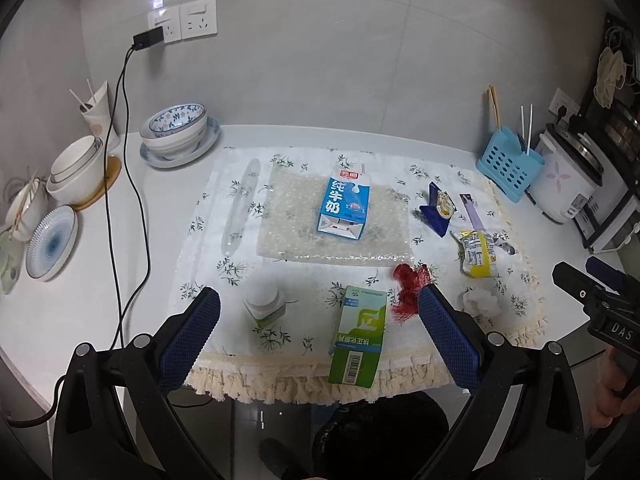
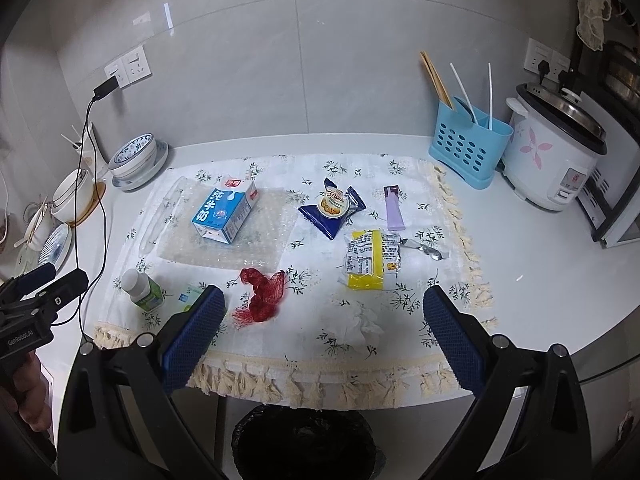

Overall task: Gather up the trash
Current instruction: 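Move the right tool toward the red mesh bag while the left tool approaches the white cup, then close the right gripper on the red mesh bag while the left gripper grasps the white cup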

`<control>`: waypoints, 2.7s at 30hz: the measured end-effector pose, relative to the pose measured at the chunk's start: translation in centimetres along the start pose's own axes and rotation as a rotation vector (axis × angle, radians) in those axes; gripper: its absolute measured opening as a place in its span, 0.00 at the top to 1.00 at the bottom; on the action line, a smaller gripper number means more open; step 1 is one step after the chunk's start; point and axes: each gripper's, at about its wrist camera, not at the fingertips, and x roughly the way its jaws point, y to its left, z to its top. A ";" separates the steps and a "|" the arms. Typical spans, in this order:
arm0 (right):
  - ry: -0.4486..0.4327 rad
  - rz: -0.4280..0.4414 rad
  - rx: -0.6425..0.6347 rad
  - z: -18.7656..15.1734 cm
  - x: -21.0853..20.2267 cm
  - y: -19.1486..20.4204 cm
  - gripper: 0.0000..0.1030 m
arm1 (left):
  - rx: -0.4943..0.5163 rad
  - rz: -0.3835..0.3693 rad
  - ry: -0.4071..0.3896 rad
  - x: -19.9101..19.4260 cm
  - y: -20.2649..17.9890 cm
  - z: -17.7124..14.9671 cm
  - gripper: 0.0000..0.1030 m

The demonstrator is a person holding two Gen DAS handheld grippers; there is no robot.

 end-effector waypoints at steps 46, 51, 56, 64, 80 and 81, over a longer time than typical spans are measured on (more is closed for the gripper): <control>0.024 0.025 -0.028 -0.2 0.1 0.1 0.07 | -0.002 -0.072 0.011 0.1 -0.3 -0.2 0.06; 0.030 0.025 -0.028 0.1 0.5 0.4 0.07 | -0.011 -0.069 0.018 0.5 0.1 -0.2 0.06; 0.060 0.047 -0.039 0.6 2.3 1.7 0.07 | -0.017 -0.040 0.043 2.1 1.9 -0.3 0.06; 0.157 0.050 -0.082 0.9 8.2 4.9 0.07 | -0.025 0.003 0.117 6.9 6.1 -1.0 0.06; 0.447 0.041 -0.045 -0.3 19.9 6.9 0.34 | 0.013 0.007 0.215 15.4 7.1 -2.1 0.10; 0.459 0.042 -0.041 -0.4 20.2 6.9 0.35 | 0.013 0.007 0.220 15.6 7.0 -2.2 0.12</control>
